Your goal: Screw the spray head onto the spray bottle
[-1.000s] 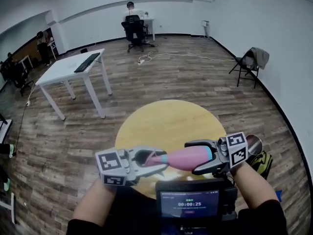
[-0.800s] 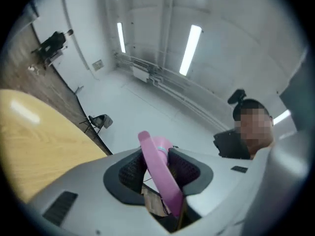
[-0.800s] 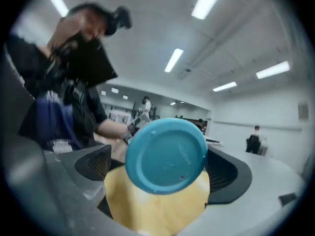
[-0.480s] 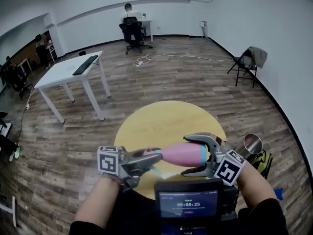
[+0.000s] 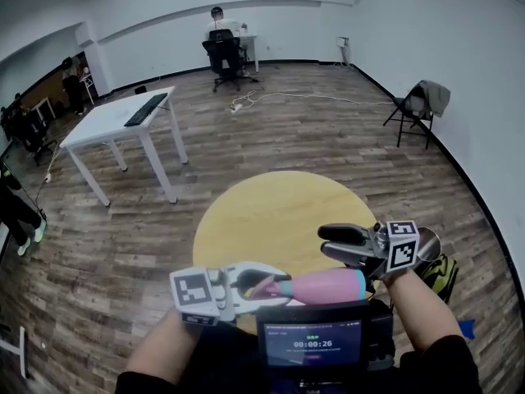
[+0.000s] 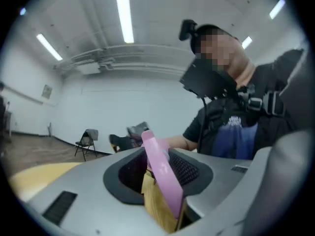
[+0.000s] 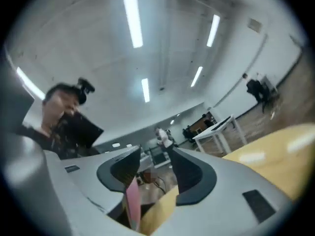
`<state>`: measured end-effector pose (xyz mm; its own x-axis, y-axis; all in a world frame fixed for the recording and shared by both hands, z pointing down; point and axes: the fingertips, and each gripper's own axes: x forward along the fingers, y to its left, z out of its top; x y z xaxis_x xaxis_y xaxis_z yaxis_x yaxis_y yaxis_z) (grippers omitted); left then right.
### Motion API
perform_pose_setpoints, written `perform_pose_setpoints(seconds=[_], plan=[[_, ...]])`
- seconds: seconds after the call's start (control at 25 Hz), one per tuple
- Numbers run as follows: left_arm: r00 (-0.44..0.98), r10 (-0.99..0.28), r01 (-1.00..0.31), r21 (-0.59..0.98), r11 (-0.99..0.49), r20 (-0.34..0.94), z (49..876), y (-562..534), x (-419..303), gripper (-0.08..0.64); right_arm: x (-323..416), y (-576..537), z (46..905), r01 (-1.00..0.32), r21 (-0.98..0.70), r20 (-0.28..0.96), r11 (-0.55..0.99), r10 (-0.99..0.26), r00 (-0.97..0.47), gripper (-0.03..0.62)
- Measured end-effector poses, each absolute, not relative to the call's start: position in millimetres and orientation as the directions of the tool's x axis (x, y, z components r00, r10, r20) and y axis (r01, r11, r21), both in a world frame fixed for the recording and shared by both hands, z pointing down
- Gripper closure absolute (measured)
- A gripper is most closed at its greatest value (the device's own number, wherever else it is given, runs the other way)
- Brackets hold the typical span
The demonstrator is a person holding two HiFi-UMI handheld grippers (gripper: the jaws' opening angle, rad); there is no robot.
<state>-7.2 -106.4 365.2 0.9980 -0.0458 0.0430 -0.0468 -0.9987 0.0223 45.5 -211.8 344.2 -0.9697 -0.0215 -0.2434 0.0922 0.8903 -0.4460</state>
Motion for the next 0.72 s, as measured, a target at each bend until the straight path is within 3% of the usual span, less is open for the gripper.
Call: perform_pose_setpoints(seconds=[0.12, 0.2, 0.36, 0.48, 0.6, 0.72], plan=[[0.980, -0.185, -0.158, 0.274, -0.949, -0.076, 363, -148, -46, 0.391, 48, -201, 335, -0.023, -0.214, -0.157, 0.977, -0.057, -0.986, 0.233], [0.951, -0.272, -0.192, 0.407, -0.893, -0.146, 362, -168, -73, 0.391, 55, -199, 323, -0.063, -0.097, -0.150, 0.993, -0.077, -0.986, 0.184], [0.933, -0.278, -0.092, 0.595, -0.799, -0.230, 366, -176, -83, 0.391, 45, -168, 335, -0.080, 0.229, 0.033, 0.970, -0.090, -0.995, 0.033], [0.950, -0.212, -0.022, 0.625, -0.780, -0.231, 364, -169, -63, 0.391, 20, -149, 371, 0.000, 0.409, 0.252, 0.913, -0.113, -0.961, 0.028], [0.952, -0.183, 0.015, 0.633, -0.774, -0.247, 359, -166, -50, 0.391, 1, -135, 375, 0.065, 0.503, 0.237, 0.862, -0.066, -0.969, 0.072], [0.964, -0.195, -0.068, 0.546, -0.835, -0.178, 363, -160, -47, 0.377, 2, -138, 363, 0.056, 0.231, 0.132, 0.971, 0.026, -0.991, 0.086]])
